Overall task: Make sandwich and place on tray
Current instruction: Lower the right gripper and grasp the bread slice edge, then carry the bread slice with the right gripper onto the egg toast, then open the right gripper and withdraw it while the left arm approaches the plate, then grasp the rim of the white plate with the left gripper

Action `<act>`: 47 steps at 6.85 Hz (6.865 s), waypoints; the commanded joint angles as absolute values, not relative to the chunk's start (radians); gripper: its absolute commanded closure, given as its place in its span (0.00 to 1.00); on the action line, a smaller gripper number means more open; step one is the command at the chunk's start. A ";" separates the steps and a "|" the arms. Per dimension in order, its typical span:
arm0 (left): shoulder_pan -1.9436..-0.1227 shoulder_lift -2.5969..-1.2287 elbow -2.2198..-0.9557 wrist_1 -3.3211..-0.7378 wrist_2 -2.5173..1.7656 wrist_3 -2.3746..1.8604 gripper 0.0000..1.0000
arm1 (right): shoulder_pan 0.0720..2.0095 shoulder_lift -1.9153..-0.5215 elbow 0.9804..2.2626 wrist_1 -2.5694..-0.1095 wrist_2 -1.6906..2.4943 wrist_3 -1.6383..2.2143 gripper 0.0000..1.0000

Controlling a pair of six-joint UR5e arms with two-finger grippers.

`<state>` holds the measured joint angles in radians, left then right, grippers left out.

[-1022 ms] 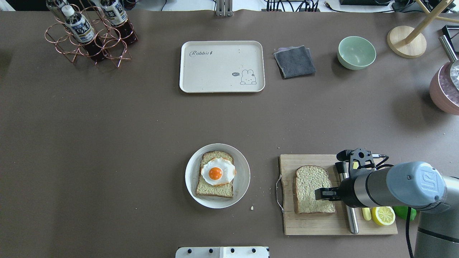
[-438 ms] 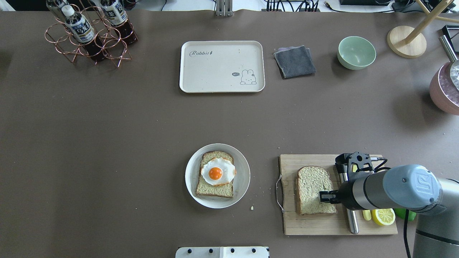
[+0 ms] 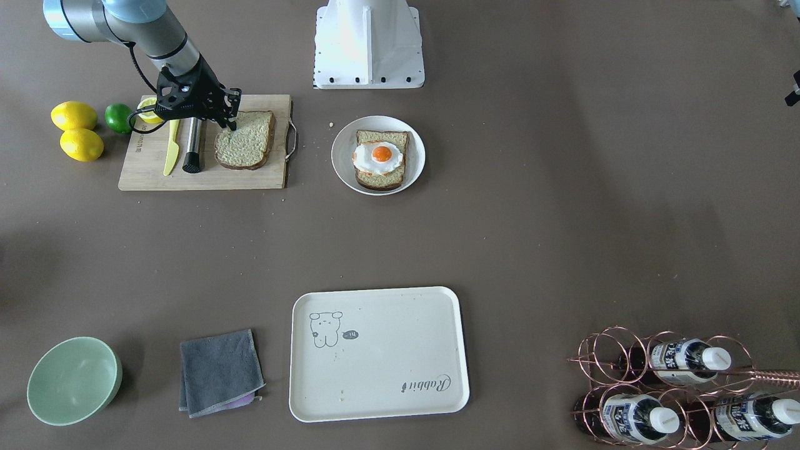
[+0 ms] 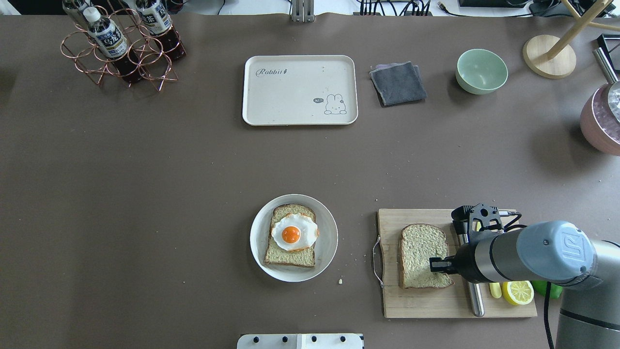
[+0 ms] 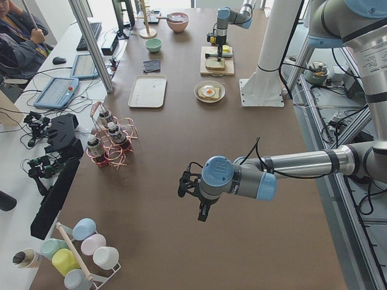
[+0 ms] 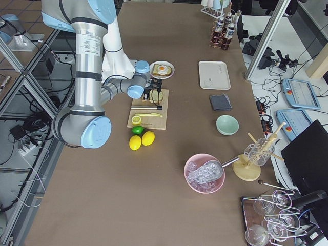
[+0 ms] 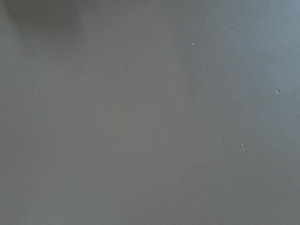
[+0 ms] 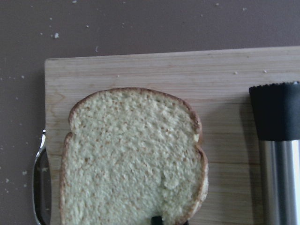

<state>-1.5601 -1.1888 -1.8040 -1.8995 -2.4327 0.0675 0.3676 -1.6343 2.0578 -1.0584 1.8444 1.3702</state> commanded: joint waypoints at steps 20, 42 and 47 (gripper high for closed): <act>-1.514 -1.195 -1.807 -1.995 -2.444 -0.076 0.03 | 0.325 -1.170 1.900 -1.068 1.753 1.563 0.00; -0.359 -1.985 -1.753 -2.043 -1.856 -1.325 1.00 | 1.221 -1.844 1.887 -1.069 2.448 0.499 0.00; -0.474 -2.005 -1.779 -2.056 -1.908 -1.339 1.00 | 1.221 -1.848 1.888 -1.068 2.442 0.497 0.00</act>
